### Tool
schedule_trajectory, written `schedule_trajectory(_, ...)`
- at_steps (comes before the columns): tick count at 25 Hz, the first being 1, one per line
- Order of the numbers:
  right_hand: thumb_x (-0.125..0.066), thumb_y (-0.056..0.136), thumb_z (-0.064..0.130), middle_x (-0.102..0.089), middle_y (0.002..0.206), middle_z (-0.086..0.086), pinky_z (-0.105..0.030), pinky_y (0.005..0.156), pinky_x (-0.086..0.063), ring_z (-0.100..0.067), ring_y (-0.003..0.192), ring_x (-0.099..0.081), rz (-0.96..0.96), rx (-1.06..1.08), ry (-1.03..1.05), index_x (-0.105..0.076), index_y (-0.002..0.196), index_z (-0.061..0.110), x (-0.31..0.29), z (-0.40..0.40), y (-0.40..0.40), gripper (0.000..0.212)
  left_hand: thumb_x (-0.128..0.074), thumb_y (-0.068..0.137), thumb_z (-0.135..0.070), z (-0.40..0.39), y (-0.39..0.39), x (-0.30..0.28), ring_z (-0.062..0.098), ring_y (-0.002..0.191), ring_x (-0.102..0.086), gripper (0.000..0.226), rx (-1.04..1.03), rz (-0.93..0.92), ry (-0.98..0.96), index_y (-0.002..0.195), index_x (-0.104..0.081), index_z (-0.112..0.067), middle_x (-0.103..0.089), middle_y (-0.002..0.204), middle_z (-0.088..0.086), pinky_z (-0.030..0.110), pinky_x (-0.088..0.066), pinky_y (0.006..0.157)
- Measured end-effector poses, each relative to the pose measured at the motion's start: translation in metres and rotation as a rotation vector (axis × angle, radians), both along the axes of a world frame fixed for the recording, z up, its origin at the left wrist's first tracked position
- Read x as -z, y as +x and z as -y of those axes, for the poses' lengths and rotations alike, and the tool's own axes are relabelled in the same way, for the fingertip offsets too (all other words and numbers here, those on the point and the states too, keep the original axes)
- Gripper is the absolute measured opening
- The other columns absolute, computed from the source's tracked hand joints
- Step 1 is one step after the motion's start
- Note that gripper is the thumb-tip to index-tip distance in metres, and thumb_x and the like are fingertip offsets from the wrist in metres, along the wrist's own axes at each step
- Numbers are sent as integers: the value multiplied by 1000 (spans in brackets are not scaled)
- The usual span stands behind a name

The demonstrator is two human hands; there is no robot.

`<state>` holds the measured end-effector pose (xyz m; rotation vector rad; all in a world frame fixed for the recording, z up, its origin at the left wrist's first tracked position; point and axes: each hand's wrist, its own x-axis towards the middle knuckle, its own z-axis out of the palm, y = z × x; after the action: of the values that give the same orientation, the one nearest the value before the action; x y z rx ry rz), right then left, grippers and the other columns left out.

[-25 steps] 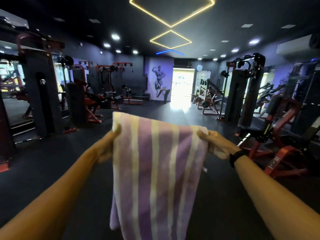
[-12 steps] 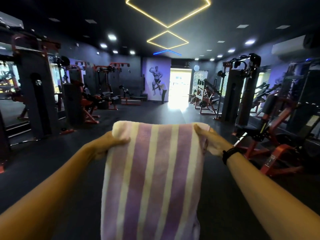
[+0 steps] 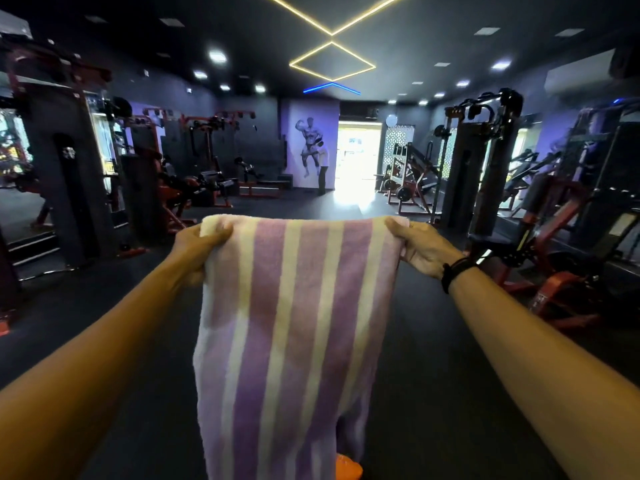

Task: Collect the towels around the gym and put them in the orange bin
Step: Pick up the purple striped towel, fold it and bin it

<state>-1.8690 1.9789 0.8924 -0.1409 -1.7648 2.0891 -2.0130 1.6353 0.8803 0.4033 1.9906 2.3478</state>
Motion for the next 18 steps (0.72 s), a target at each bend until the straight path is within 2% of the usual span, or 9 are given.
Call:
schedule_trajectory(2,-69,75,18,-74,82,-4,-24,66,-58,-11,72,-69,-81,-33,-51,-61,104,-3,-11,0,4,37,-68,87,-23,0,-2,-6,18,81,-62,22,-17,-38,3,106,-66,-14,-66,95,7,35,-57,64)
schedule_trajectory(3,-65,80,16,-74,85,-3,-25,69,-59,-12,75,-70,-99,-62,-34,-62,104,1,-14,-1,6,29,-66,88,-20,1,1,-10,18,80,-62,15,11,-59,26,102,-66,-16,-66,94,6,34,-57,62)
schedule_trajectory(5,-68,77,15,-73,95,-1,-33,75,-59,-15,86,-70,-54,-160,80,-62,111,10,-17,3,11,35,-62,90,-13,-1,3,-12,16,78,-62,12,44,-132,39,102,-64,-16,-65,92,5,27,-58,58)
schedule_trajectory(7,-78,62,13,-74,88,3,-31,66,-59,-13,80,-70,4,-112,256,-62,111,11,-12,3,8,51,-58,93,-13,2,1,-11,14,77,-60,21,-10,-197,-54,114,-61,-14,-64,89,2,19,-56,57)
schedule_trajectory(9,-78,62,9,-74,75,5,-23,59,-56,-8,69,-69,-76,49,223,-64,106,4,-10,-1,3,46,-60,92,-13,7,0,-7,12,83,-62,35,70,-270,-186,127,-55,-15,-65,96,-1,18,-57,64)
schedule_trajectory(11,-74,70,12,-74,76,6,-26,60,-57,-8,70,-69,-138,69,156,-66,101,7,-8,-4,4,32,-69,85,-8,9,-1,-4,8,94,-62,51,163,-354,-320,130,-49,-20,-64,107,-6,21,-56,72)
schedule_trajectory(13,-74,68,17,-73,87,5,-32,65,-58,-10,79,-69,-90,-39,175,-66,102,16,-8,-4,8,35,-70,82,-2,7,2,-6,2,84,-61,50,64,-438,-357,126,-51,-17,-63,97,-9,13,-53,65)
schedule_trajectory(16,-81,51,17,-74,87,2,-27,65,-58,-11,80,-70,-75,-27,250,-66,103,10,-5,-4,7,54,-69,83,0,3,5,-11,-9,54,-58,39,-96,-448,-255,120,-59,-5,-64,73,-11,6,-46,52)
schedule_trajectory(18,-80,60,13,-74,76,5,-24,62,-57,-7,72,-69,-95,64,250,-66,94,10,-2,-7,4,37,-71,82,-5,5,4,-11,-11,50,-56,33,-131,-419,-247,114,-63,-5,-63,74,-5,5,-45,50)
